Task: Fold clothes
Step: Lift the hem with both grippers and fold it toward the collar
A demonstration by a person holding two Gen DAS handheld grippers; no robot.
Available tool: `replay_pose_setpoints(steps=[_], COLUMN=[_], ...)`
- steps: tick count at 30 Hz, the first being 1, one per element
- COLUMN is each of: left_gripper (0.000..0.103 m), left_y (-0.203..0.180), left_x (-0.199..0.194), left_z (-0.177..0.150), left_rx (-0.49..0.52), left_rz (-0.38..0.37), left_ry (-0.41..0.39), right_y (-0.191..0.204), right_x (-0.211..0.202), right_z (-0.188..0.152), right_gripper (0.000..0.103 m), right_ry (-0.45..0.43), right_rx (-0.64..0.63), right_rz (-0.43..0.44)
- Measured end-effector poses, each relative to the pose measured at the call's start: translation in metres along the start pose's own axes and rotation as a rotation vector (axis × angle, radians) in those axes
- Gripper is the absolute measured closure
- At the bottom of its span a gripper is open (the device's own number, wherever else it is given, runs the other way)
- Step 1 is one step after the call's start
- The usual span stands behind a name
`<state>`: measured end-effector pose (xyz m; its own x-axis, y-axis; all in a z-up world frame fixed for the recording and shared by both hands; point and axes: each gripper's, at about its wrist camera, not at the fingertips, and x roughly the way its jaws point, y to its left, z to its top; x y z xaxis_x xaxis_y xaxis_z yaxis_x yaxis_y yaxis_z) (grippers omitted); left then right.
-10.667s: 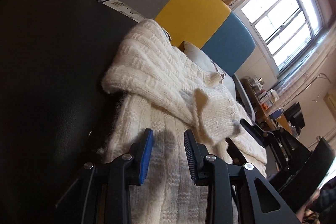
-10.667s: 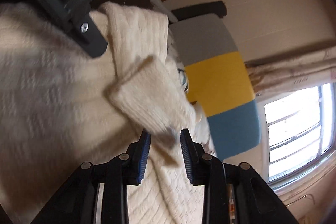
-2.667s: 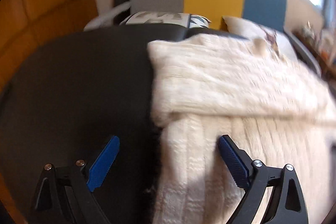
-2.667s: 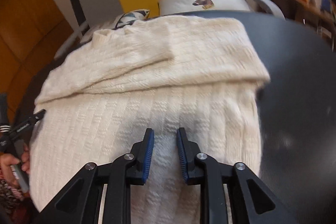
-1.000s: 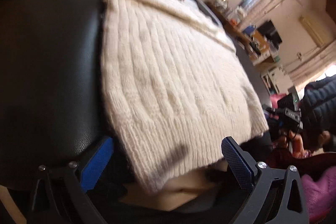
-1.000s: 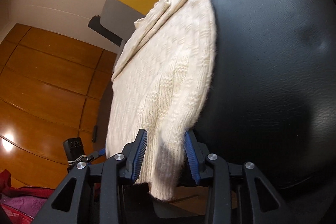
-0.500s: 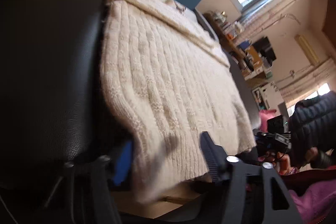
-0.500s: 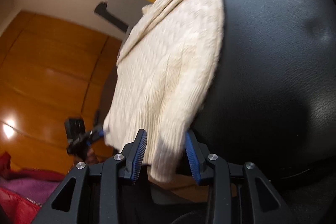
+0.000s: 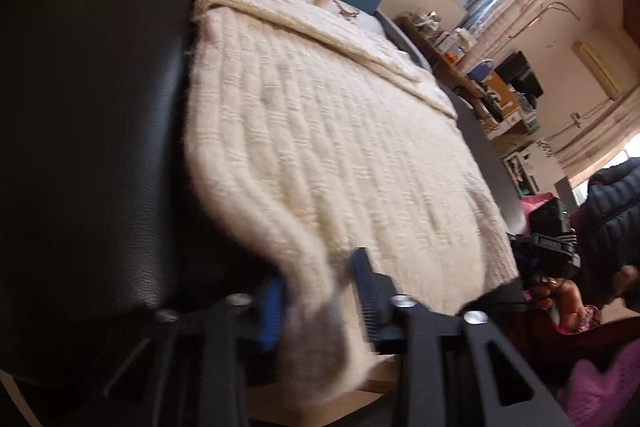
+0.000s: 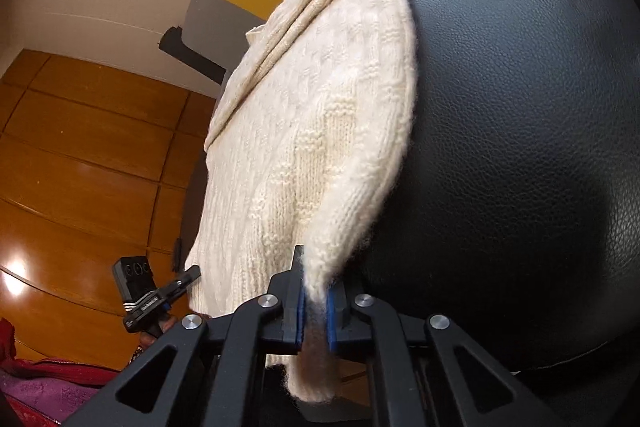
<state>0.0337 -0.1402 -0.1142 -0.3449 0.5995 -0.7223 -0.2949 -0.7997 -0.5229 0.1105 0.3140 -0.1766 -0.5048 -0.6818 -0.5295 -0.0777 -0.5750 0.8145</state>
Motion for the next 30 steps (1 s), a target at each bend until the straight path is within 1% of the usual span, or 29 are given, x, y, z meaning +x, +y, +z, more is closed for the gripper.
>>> replay_pose_setpoints(steps=[1,4,7,12,18,22,25,26,30], left_gripper=[0.085,0.089,0.091,0.092,0.092,0.092,0.093,0.093,0.093], left_y=[0.005,0.015,0.011,0.008,0.004,-0.007,-0.007,-0.005,0.002], left_x=[0.0,-0.002,-0.004,-0.013,-0.036,-0.046,-0.054,-0.058,-0.077], left_z=[0.001,0.002,0.001,-0.001,0.002,0.0,-0.004,-0.007,-0.015], left_rx=[-0.026,-0.075,-0.037,-0.021,-0.028,-0.012,-0.046,-0.067,-0.107], left_rz=[-0.009,-0.037,-0.025,-0.06,-0.143,-0.175,-0.192,-0.205,-0.218], left_ry=[0.001,0.002,-0.007,-0.025,-0.1,-0.14,-0.162,-0.175,-0.212], right_y=[-0.001,-0.004,-0.001,0.009,0.021,0.026,0.023,0.022,0.023], right_x=[0.0,-0.003,-0.01,-0.023,-0.038,-0.045,-0.042,-0.042,-0.046], right_z=[0.0,-0.002,-0.002,-0.001,0.0,0.002,0.003,0.003,0.0], right_gripper=[0.097,0.097,0.097,0.097,0.097,0.097,0.097,0.097,0.097], right_ry=[-0.001,-0.019,-0.045,-0.092,-0.149,-0.172,-0.167,-0.17,-0.162], right_rx=[0.005,0.022,0.016,-0.009,-0.039,-0.044,-0.022,-0.01,-0.018], right_rz=[-0.001,0.002,0.016,0.044,0.078,0.094,0.099,0.119,0.169])
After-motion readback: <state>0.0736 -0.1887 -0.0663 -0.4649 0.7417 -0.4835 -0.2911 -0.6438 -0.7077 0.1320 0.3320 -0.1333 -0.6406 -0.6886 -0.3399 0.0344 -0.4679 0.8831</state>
